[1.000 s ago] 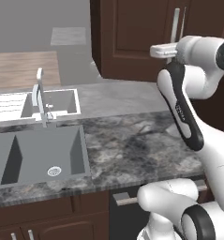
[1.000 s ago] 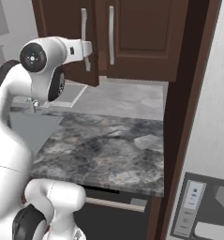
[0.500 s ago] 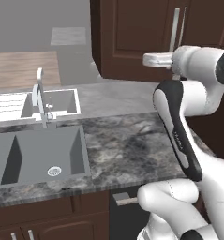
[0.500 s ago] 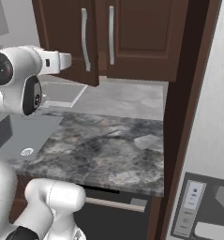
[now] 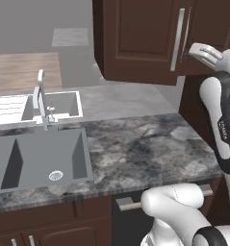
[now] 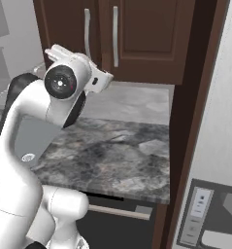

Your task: The dining table condiment station is running low on condiment bottle. Refill the condiment station by opening the cabinet and taking the condiment bottle from the cabinet and placing it on the dining table.

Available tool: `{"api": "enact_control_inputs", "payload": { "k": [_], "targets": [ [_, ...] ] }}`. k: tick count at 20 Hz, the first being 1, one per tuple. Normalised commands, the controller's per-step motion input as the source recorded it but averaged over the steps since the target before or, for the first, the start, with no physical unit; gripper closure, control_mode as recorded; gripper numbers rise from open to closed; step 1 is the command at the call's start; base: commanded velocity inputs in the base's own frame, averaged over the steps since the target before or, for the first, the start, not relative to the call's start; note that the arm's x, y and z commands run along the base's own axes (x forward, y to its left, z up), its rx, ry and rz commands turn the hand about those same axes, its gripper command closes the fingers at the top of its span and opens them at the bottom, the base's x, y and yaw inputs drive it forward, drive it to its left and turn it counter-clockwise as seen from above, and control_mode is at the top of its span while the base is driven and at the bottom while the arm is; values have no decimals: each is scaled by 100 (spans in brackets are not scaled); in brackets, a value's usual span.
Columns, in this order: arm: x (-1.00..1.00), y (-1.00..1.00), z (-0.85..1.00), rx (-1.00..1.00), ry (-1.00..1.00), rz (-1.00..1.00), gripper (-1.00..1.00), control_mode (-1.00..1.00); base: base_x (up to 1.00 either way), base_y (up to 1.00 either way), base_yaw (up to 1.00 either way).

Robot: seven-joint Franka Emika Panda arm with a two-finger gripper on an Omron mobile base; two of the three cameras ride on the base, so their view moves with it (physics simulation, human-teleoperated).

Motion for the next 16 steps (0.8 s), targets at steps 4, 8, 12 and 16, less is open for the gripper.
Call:
{"api": "enact_control_inputs", "payload": {
  "k": [4, 8, 12, 16],
  "targets": [
    [10, -58, -7, 17, 4, 9, -100, -100, 0, 0, 0],
    [16, -28, -6, 12, 1, 12, -100, -100, 0, 0, 0],
    [53, -5, -7, 18, 5, 14, -100, -100, 0, 0, 0],
    [63, 0, 0, 18, 12, 9, -100, -100, 0, 0, 0]
  ]
}}
